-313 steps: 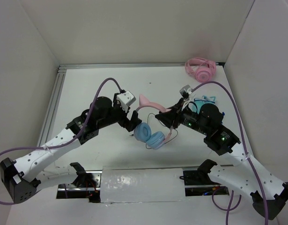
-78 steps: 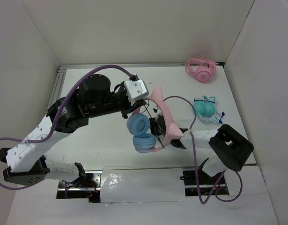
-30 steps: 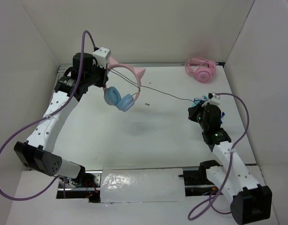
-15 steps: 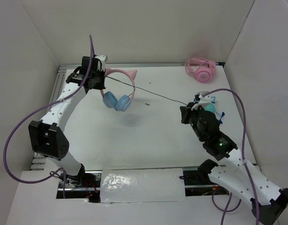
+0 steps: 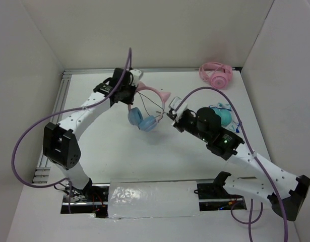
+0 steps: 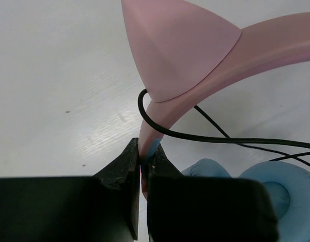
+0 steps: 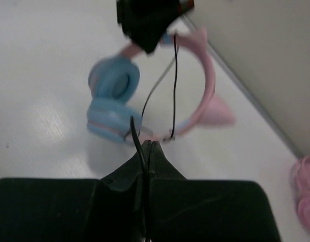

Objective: Wrap the headphones

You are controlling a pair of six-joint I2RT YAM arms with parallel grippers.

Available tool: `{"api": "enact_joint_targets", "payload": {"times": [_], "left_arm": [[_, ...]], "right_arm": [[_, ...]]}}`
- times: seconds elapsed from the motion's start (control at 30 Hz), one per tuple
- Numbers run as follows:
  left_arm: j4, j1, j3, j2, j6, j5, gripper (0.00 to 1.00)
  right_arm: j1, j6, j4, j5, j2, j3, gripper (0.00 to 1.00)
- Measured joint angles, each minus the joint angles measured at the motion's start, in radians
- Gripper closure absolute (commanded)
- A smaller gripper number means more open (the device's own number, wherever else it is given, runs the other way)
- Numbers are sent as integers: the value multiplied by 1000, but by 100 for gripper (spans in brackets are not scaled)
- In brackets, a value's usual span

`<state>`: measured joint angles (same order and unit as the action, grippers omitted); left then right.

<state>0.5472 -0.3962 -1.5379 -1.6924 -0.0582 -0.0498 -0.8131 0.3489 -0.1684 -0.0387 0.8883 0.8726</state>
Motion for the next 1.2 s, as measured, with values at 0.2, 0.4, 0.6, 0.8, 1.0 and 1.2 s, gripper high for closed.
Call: {"api": "enact_joint_targets", "payload": {"times": [0.2, 0.4, 0.6, 0.8, 1.0, 1.2], "left_arm": [[-87, -152, 107, 17, 95, 34, 100], [-113, -187, 233, 97, 140, 59, 100], [-145, -217, 237, 164, 146, 65, 100], [-161, -386, 241, 171, 193, 27, 100], [-180, -552, 262, 187, 214, -32, 100], [-229, -620, 267, 241, 221, -72, 100]], "right_arm": [[69, 121, 0, 138, 74, 200, 100], [204, 134, -3, 202, 39, 224, 100], [262, 130, -3, 323, 5, 226, 100], [288, 94, 5, 408, 118, 306, 100], [374, -22, -8, 434, 252, 363, 100], [409, -110, -14, 473, 289, 367, 100]]}}
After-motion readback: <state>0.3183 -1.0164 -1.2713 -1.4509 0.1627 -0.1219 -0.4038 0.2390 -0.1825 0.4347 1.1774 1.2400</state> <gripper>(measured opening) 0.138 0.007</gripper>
